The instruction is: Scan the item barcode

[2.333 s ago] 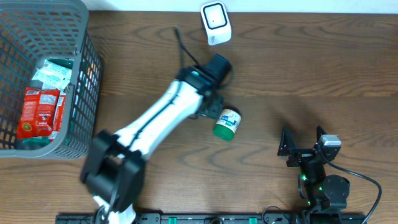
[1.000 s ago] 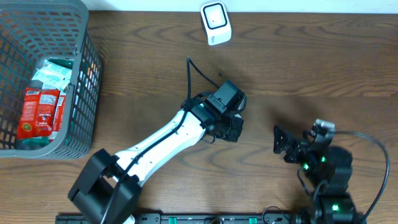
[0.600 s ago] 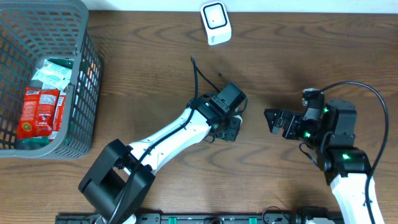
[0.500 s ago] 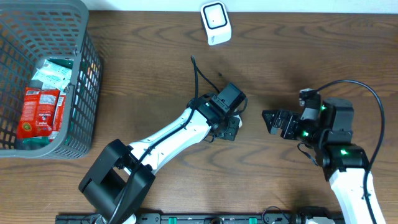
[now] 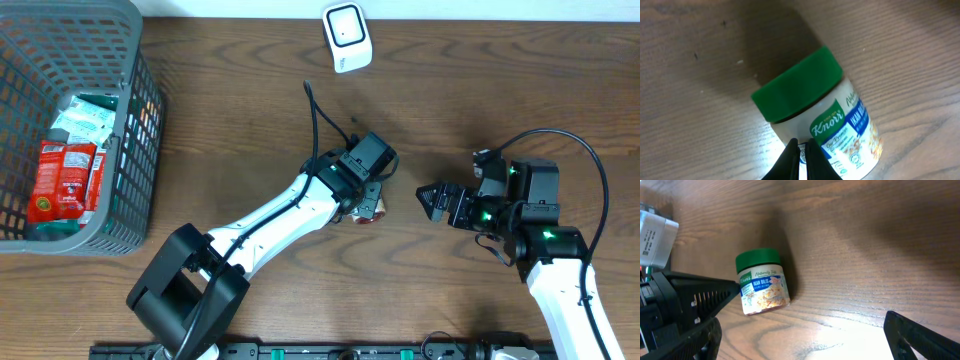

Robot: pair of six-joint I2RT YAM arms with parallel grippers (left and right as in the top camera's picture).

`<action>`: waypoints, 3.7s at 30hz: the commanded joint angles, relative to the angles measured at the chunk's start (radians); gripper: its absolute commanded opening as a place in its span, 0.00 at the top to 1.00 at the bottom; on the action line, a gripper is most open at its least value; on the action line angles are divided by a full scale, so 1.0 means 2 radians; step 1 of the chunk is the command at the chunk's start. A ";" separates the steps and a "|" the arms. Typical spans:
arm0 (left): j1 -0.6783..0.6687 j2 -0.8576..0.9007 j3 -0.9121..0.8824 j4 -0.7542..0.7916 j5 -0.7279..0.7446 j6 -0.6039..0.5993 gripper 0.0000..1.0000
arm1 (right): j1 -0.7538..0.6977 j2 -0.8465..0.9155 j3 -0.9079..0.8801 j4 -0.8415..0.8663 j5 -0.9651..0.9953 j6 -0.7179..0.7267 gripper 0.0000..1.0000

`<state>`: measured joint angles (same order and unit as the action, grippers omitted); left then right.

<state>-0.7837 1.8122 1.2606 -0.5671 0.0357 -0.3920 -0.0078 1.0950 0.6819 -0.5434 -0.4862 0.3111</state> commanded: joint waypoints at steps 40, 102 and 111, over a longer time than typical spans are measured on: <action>0.312 -0.151 0.009 -0.167 -0.011 -0.006 0.19 | 0.370 0.352 0.340 -0.183 0.353 0.118 0.25; 0.312 -0.151 0.009 -0.167 -0.011 -0.006 0.10 | 0.361 0.404 0.324 -0.217 0.418 0.150 0.32; 0.312 -0.151 0.009 -0.167 -0.011 -0.006 0.10 | 0.351 0.404 0.321 -0.200 0.416 0.084 0.28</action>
<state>-0.1638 1.5101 1.2778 -0.8944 0.0196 -0.4145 0.7078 1.8919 1.3392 -0.9501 0.3271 0.5472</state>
